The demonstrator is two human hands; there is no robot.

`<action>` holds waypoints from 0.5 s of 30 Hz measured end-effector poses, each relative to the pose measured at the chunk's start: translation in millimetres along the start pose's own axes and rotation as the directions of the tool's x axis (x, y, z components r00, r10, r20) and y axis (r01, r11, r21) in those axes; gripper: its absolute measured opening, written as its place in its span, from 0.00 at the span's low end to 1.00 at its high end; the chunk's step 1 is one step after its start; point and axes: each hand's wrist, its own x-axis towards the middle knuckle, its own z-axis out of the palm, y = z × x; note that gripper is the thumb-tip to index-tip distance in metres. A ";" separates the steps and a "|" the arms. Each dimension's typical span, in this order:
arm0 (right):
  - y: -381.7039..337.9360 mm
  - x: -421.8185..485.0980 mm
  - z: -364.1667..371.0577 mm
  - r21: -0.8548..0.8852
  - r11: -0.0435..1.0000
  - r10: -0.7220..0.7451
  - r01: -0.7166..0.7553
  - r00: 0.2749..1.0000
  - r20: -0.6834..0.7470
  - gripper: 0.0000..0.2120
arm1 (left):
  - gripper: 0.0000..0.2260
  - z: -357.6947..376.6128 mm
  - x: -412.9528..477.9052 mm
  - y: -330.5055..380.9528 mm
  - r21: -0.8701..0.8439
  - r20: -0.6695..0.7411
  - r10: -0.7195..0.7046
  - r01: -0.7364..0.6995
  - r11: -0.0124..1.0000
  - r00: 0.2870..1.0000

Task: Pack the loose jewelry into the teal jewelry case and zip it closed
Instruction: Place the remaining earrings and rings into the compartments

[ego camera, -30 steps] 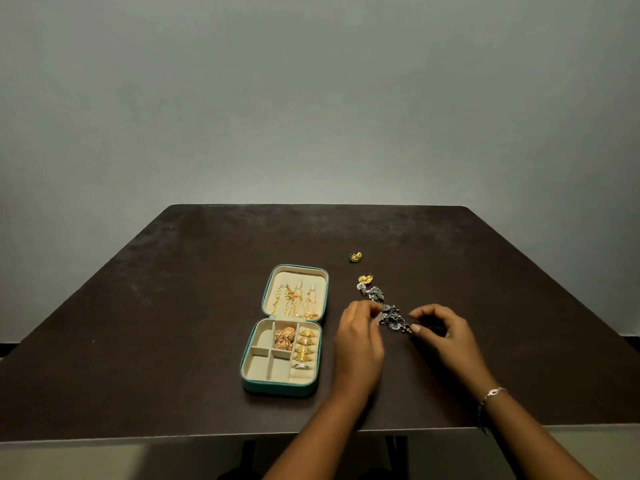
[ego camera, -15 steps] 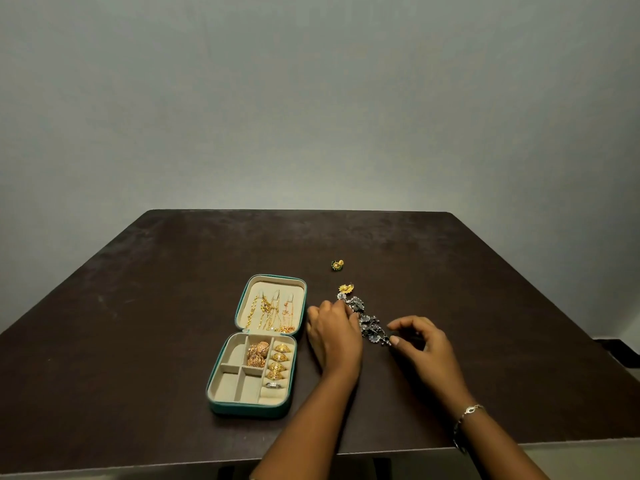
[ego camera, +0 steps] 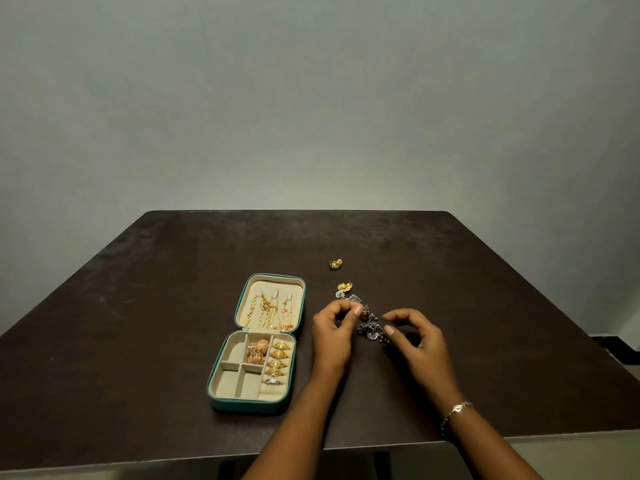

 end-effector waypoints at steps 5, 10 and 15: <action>-11.1 -3.3 -0.1 0.118 0.993 -0.025 0.016 0.997 0.076 0.09 | 0.08 -4.2 -7.0 4.8 -0.203 0.209 -0.128 0.171 0.964 0.969; -9.5 -4.2 0.7 0.173 0.985 -0.016 -0.003 0.994 0.110 0.10 | 0.09 -5.7 -12.5 8.8 -0.217 0.290 -0.151 0.218 0.952 0.945; -12.0 -3.5 2.2 0.176 0.984 -0.020 0.003 0.995 0.095 0.07 | 0.08 -4.9 -13.3 6.8 -0.222 0.279 -0.138 0.204 0.953 0.950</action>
